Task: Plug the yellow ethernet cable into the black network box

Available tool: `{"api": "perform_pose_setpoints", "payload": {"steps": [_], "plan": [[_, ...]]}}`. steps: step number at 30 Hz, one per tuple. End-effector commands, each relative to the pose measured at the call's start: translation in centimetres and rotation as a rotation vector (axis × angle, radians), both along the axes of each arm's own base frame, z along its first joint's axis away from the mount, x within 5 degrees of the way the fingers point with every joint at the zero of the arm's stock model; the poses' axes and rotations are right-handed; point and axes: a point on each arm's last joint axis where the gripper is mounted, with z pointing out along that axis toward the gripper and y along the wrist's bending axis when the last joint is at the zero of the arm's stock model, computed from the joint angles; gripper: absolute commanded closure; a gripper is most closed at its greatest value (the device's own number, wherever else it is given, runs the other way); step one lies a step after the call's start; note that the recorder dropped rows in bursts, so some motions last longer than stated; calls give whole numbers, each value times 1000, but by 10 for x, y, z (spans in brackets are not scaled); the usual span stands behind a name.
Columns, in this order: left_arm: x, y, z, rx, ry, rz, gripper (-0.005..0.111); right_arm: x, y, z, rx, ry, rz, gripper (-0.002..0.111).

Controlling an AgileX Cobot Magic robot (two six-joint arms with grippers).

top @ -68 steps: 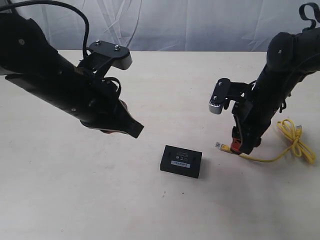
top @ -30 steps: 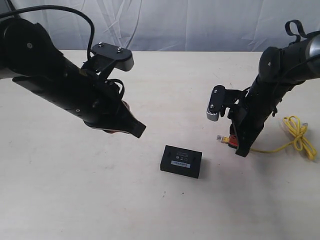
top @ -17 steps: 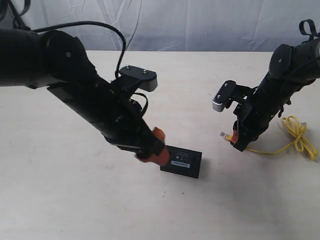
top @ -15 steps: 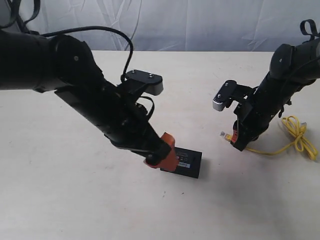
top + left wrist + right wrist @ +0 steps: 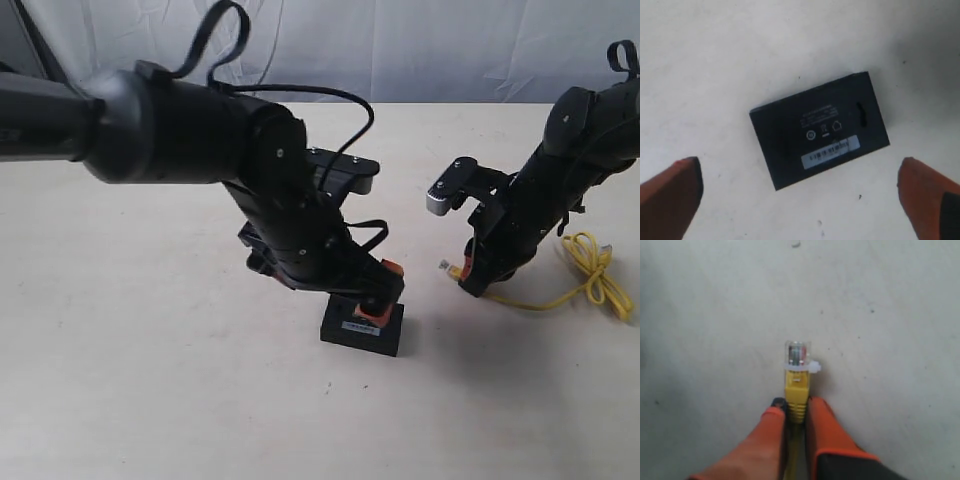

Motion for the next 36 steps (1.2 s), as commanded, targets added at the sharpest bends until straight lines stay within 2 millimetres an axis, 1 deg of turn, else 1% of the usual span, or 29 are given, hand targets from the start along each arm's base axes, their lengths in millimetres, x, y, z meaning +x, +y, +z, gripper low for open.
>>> {"api": "perform_pose_setpoints", "payload": {"steps": [1,6,8,12,17,19,24,30,33,36], "plan": [[6,-16,-13,24,14,10,4,3,-1,-3,18,-10,-38,109],[13,-25,-25,40,52,21,4,3,0,-2,29,-9,-51,109],[15,-28,-27,48,63,20,4,3,0,-2,29,-11,-52,109],[18,-29,-33,55,54,35,4,4,0,-2,34,-11,-57,109],[20,-28,-46,88,57,30,4,4,1,-2,39,-15,-65,109],[21,-30,-50,86,65,54,4,4,1,-2,45,-14,-72,109],[21,-35,-49,85,56,41,4,4,1,-2,45,-16,-72,109],[25,-40,-37,87,45,18,4,5,1,-2,44,-18,-73,109],[25,-38,-35,131,42,-5,4,5,1,-2,44,-18,-73,109],[27,-29,-36,202,51,-25,4,5,1,-2,44,-18,-73,109]]}}
